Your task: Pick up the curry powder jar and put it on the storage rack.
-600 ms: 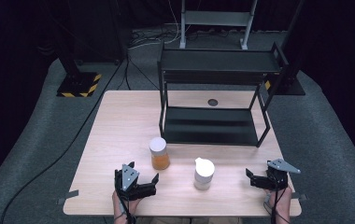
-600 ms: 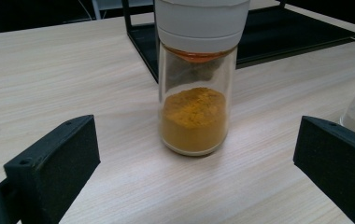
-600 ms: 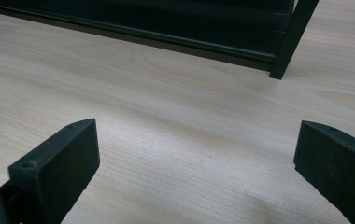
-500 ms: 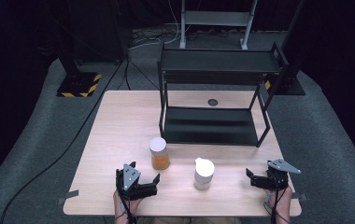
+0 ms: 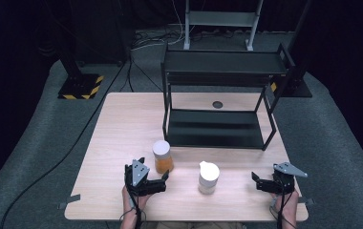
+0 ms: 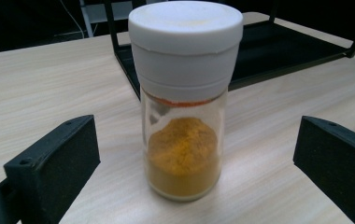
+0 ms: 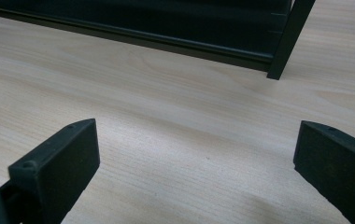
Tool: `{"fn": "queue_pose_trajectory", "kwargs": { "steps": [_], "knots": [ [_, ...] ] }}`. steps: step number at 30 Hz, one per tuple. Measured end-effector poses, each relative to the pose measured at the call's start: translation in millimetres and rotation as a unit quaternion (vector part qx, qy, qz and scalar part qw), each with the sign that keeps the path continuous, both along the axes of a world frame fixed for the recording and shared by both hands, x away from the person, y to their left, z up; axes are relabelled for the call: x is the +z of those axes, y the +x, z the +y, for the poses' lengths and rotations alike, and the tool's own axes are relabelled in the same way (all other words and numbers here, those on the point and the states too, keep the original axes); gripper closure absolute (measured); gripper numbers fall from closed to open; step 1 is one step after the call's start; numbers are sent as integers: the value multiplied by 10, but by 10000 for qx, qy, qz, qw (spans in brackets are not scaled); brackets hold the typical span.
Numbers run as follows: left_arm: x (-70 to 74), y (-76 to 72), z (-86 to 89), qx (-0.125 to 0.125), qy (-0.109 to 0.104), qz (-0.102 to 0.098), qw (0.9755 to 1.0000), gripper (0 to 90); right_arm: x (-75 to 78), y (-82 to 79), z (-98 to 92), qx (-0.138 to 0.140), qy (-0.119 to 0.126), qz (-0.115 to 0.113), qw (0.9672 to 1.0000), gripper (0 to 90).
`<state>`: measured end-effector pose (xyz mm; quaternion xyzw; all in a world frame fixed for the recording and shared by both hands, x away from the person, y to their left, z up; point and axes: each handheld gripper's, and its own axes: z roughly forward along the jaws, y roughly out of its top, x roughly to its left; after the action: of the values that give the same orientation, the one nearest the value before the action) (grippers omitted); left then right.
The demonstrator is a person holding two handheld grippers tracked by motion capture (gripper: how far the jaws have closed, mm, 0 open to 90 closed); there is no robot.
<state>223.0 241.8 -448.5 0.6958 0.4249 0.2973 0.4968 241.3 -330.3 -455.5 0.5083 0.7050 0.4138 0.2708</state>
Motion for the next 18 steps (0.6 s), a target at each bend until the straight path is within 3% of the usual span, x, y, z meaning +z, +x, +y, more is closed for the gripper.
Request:
{"fn": "queue_pose_trajectory", "kwargs": {
  "steps": [6,18],
  "knots": [
    [-45,137,-35,58,-288,-1,9996,0,3,11,-6,22,9,21,10000,0],
    [-21,368,-162,25,-296,-122,9995,0,7,22,-12,51,14,47,10000,0]
  ]
}}
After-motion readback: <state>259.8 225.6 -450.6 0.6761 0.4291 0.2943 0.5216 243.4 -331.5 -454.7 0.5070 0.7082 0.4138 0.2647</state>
